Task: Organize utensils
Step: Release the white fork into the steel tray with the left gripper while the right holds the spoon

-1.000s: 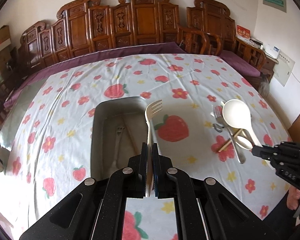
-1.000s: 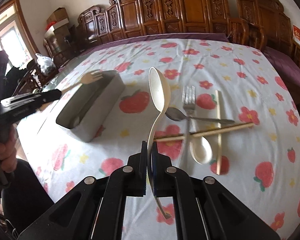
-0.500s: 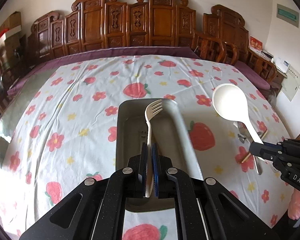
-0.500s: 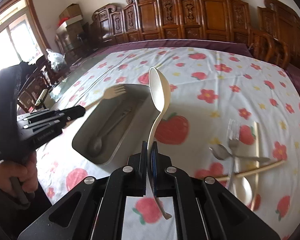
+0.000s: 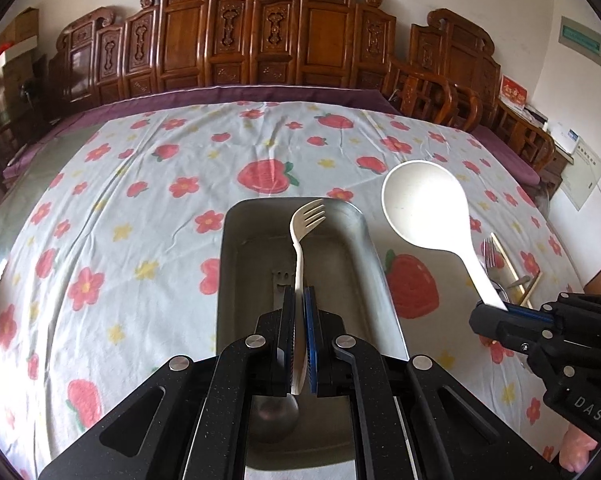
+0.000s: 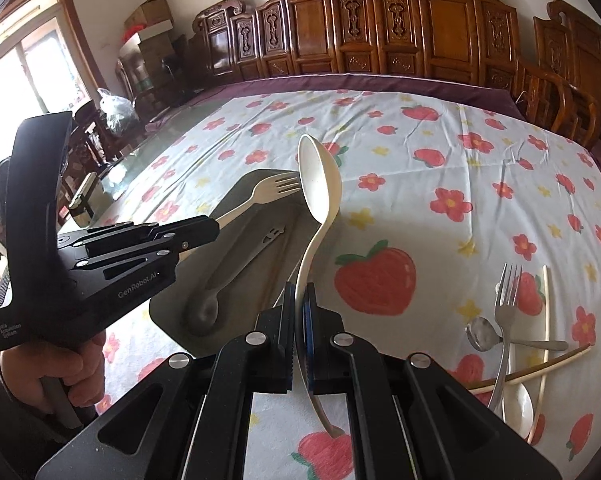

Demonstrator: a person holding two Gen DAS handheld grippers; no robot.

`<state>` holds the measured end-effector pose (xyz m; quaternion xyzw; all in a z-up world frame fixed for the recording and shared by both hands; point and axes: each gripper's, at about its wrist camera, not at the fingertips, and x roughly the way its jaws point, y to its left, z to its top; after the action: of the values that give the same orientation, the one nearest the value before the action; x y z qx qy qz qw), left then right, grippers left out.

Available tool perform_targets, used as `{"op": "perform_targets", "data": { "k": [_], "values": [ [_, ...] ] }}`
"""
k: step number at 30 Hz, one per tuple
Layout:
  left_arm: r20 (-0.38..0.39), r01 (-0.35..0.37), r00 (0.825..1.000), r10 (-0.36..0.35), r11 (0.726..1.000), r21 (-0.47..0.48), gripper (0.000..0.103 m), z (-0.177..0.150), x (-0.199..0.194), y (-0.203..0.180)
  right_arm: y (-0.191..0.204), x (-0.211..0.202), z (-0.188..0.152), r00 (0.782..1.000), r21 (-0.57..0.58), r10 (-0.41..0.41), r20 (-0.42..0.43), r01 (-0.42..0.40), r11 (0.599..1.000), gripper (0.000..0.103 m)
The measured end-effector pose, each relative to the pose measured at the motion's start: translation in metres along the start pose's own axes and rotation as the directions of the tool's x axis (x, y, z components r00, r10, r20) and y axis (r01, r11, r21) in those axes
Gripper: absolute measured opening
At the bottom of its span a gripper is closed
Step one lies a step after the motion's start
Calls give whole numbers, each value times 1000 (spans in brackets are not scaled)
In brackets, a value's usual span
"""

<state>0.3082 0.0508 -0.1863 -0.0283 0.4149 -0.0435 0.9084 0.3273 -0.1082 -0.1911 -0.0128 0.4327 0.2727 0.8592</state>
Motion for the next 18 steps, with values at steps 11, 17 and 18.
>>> {"op": "perform_targets", "data": {
  "k": [11,17,18],
  "values": [
    [11,18,1000,-18,1000,4,11,5,-4,3,3,5,4,1000,13,-6,-4,6,1000,5],
    [44,-11,999,11,1000,-1,16,9,-21,21,14,9,11,1000,10,6,-5,-6,1000,5],
    [47,-18,999,18,1000,1,16,9,-23,24,17,12,12,1000,12,10,-9,-10,1000,5]
  ]
}}
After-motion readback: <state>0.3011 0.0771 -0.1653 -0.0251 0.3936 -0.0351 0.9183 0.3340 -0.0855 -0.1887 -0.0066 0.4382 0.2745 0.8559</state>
